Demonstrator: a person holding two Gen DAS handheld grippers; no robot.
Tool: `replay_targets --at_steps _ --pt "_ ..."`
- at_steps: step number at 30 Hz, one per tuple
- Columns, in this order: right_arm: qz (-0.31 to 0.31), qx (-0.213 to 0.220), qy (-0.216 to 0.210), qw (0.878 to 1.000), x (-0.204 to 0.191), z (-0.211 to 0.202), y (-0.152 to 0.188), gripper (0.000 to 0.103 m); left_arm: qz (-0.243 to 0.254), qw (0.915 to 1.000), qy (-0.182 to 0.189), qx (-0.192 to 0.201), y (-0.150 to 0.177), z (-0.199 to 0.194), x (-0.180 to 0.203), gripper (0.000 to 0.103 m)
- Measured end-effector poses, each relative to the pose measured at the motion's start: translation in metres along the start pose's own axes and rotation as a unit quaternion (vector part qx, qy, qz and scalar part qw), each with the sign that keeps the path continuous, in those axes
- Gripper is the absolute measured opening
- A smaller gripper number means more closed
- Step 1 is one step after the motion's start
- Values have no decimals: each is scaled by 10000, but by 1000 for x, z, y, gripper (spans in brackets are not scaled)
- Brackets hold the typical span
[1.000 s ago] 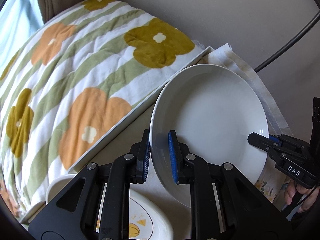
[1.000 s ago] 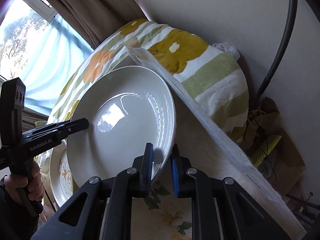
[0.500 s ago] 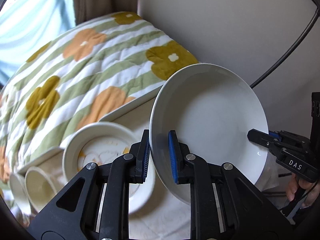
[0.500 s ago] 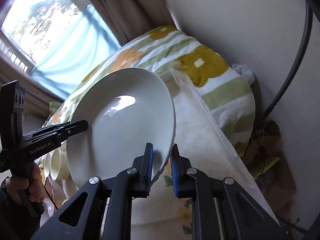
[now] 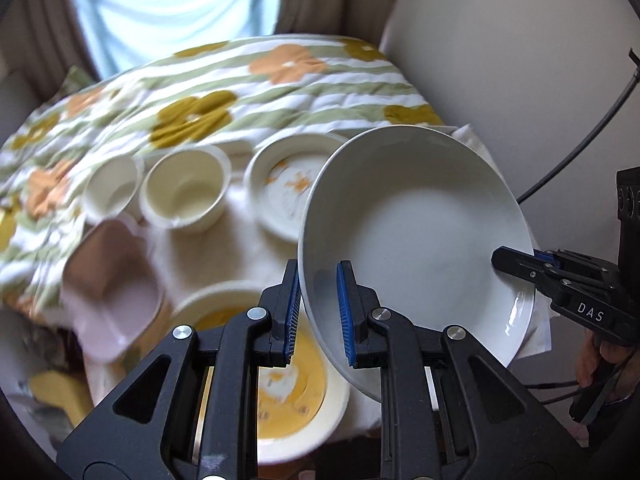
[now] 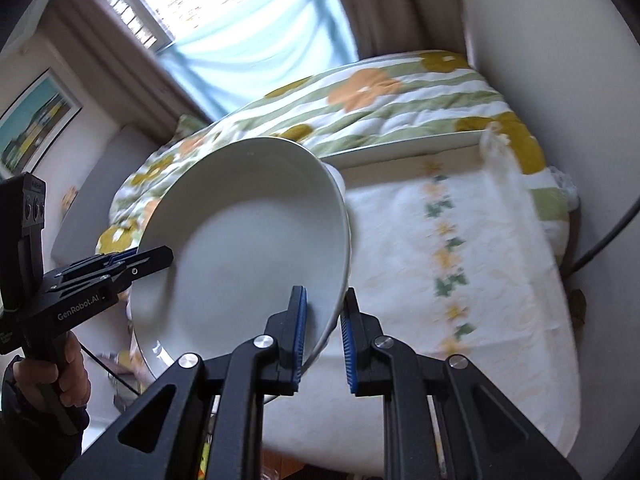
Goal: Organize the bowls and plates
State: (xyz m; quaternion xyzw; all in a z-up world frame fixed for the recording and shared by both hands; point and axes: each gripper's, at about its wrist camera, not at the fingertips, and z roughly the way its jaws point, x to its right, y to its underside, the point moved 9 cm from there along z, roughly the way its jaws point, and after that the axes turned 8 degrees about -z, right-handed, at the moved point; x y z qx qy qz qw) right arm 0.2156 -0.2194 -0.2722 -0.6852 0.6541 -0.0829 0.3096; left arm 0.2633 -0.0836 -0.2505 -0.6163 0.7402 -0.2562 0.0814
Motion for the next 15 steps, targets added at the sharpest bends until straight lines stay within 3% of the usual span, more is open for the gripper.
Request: replay_targets --at_steps 7,15 --pt "-432 -422 -399 9974 -55 31 34 15 -587 9975 -341 -210 67 -20 -70 15" --pt "-589 -769 -427 9944 -88 73 65 15 -1022 9930 -245 -538 106 5 -123 15"
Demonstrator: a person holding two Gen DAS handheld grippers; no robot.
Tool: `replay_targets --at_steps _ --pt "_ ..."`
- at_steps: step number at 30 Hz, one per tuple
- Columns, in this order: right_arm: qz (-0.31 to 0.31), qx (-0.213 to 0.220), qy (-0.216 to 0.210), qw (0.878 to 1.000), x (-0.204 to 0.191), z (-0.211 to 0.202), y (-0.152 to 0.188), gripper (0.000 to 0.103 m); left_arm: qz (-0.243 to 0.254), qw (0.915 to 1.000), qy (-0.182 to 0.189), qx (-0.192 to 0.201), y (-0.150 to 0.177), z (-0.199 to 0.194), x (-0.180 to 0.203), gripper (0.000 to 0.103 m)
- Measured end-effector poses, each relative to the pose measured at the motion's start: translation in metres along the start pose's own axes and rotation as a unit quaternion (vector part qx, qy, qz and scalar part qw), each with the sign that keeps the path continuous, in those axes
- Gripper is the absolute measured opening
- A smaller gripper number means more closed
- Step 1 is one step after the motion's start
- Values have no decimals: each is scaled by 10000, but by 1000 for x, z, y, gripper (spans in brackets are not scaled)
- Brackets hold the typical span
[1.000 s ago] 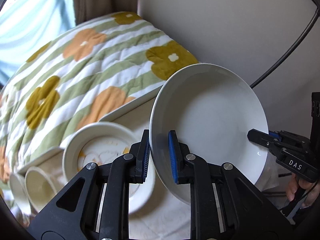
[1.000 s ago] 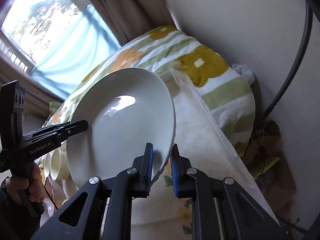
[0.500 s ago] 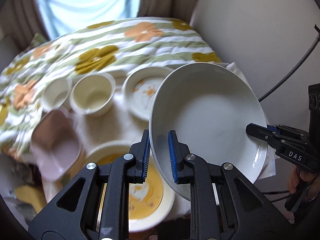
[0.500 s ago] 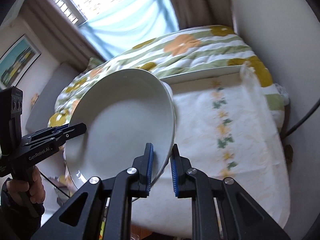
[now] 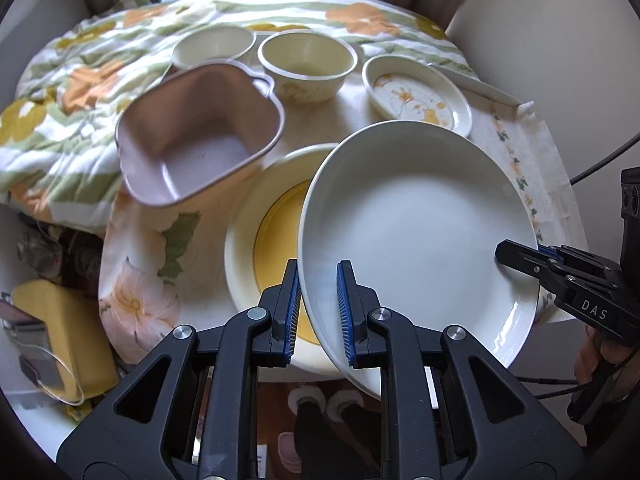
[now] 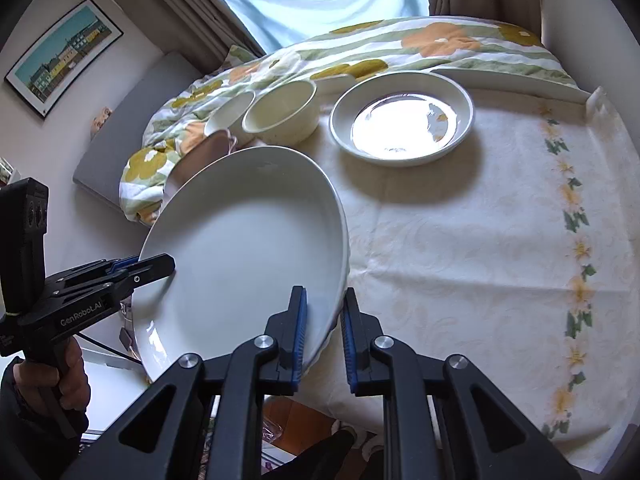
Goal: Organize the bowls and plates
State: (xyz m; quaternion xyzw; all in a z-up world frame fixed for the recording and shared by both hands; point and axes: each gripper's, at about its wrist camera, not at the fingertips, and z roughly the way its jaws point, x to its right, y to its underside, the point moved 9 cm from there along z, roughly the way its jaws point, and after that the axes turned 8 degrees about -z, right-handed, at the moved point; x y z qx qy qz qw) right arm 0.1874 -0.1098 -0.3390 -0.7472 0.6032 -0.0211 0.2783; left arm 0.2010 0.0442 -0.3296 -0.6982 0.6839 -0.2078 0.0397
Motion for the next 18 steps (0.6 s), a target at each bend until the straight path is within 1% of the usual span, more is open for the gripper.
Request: replay_targets --at_steps 4,8,18 --pt "-25 -79 174 9998 -7 14 1 15 -184 9995 174 -182 0 22 -16 15" --pt "-58 -90 339 9994 -9 26 0 15 -242 9990 269 -272 -2 37 -27 15" --pt "13 -86 617 9981 -5 37 -5 15 -201 9981 363 -454 -5 62 -28 15"
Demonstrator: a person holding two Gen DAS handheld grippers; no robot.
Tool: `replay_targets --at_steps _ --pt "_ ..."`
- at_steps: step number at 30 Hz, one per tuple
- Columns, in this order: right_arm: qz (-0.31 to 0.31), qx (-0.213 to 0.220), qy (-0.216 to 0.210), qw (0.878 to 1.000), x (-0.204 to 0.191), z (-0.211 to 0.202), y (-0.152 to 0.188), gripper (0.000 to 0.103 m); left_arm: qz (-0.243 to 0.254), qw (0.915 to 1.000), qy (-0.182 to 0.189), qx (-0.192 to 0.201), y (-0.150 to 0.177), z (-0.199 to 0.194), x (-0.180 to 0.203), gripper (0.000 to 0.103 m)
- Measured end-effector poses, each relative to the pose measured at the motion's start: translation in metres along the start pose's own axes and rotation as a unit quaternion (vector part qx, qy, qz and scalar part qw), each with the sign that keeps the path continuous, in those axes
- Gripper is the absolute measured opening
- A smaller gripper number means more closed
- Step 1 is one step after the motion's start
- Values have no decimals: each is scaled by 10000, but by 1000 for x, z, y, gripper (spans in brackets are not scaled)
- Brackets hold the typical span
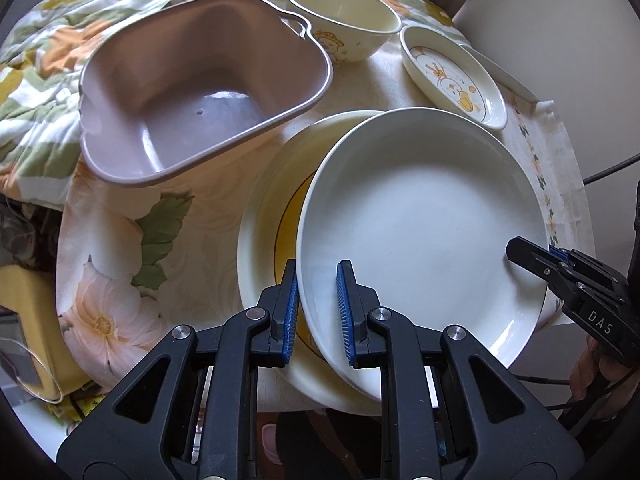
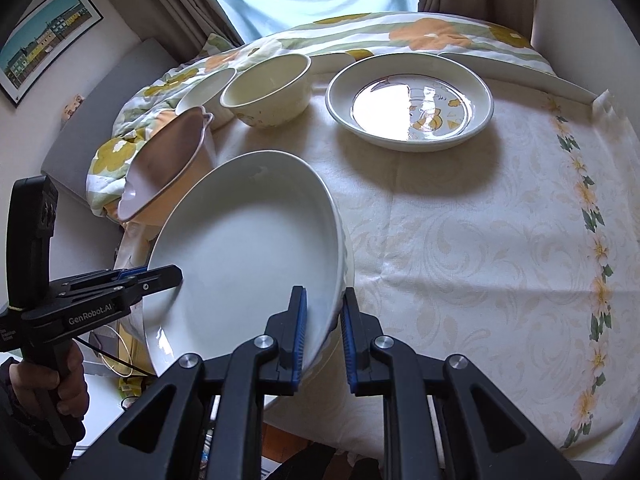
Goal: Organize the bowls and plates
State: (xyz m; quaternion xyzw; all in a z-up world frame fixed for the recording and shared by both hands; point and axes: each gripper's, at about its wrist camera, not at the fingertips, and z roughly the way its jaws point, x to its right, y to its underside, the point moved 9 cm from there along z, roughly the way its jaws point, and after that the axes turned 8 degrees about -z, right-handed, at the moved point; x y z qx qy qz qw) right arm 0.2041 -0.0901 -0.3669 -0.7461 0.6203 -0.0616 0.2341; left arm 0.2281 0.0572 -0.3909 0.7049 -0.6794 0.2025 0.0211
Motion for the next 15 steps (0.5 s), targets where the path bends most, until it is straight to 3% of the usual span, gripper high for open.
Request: replay_targets --at_steps 15 --pt "-23 -93 252 9996 3 8 3 15 402 9986 -355 45 -1 9 5 15"
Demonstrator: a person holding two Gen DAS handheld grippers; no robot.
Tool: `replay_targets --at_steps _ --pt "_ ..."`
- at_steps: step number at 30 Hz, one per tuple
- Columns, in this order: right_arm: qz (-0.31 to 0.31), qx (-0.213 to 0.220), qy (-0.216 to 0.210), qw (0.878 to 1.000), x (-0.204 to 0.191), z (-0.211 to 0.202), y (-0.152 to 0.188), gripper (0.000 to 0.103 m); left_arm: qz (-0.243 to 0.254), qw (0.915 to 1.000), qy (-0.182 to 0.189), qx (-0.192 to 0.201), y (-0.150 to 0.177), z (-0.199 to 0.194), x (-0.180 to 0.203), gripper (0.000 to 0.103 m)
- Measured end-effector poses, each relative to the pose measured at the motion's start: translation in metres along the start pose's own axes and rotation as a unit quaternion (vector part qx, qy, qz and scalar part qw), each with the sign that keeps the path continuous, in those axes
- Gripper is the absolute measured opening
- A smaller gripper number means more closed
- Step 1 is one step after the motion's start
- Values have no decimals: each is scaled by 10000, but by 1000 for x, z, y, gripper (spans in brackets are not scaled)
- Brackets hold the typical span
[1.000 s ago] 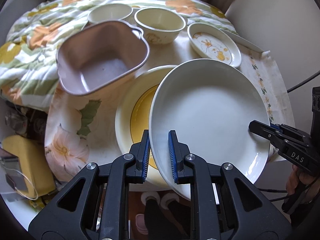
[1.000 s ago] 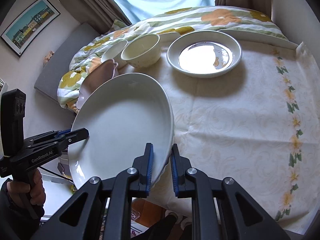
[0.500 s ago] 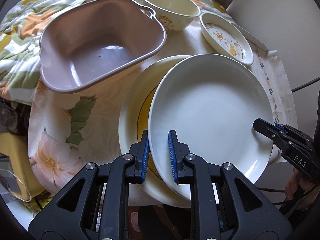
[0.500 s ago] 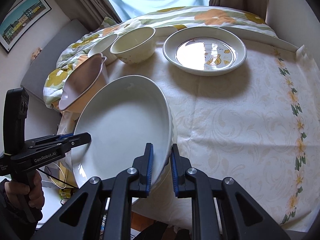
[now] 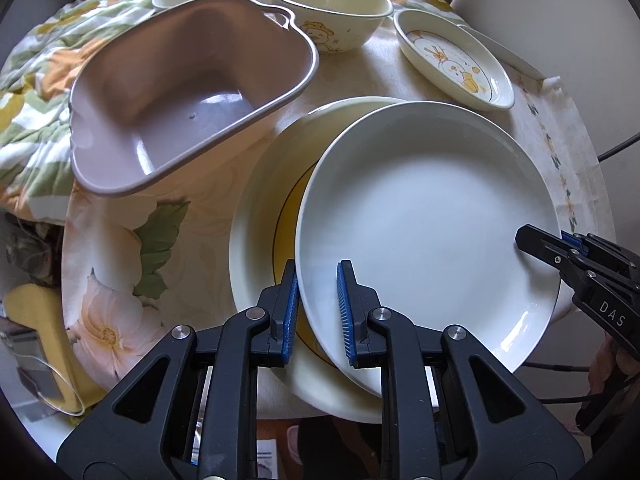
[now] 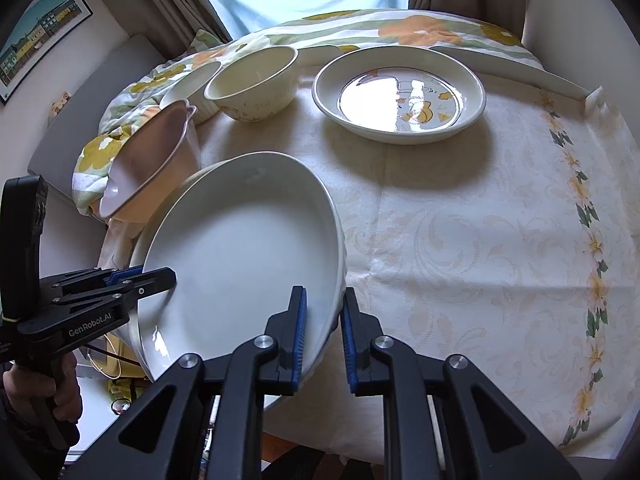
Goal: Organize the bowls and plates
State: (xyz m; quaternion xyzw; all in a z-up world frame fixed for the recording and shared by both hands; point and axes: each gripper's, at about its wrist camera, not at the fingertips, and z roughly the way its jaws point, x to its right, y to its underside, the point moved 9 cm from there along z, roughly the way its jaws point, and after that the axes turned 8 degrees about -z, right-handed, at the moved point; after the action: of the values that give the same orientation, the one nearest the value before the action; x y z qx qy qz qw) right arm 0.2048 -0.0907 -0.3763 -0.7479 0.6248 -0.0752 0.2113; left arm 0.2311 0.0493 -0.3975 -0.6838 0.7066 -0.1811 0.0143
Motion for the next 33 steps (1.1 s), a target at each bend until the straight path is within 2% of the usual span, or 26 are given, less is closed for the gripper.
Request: replay_targets --at_steps 4,8,12,19,23,33 --pt "-60 -24 34 10000 -1 2 2 15 164 9996 -224 98 -2 0 2 16" --pt "-238 -51 157 9996 -3 3 1 15 469 9965 -637 281 -4 -2 6 17" --pt "-388 -88 280 9988 -5 5 -1 15 886 9875 -1191 531 -2 -4 12 17" --pt "-1000 -154 821 9915 -14 8 -4 16 1173 9762 -1709 630 -3 -6 12 17" --pt "-1207 -183 1019 9873 -16 9 -4 16 1282 9719 -1865 643 -1 -8 13 16" --pt "-1170 -194 1001 9879 -15 9 -5 16 1448 9596 -2310 703 6 -13 12 16"
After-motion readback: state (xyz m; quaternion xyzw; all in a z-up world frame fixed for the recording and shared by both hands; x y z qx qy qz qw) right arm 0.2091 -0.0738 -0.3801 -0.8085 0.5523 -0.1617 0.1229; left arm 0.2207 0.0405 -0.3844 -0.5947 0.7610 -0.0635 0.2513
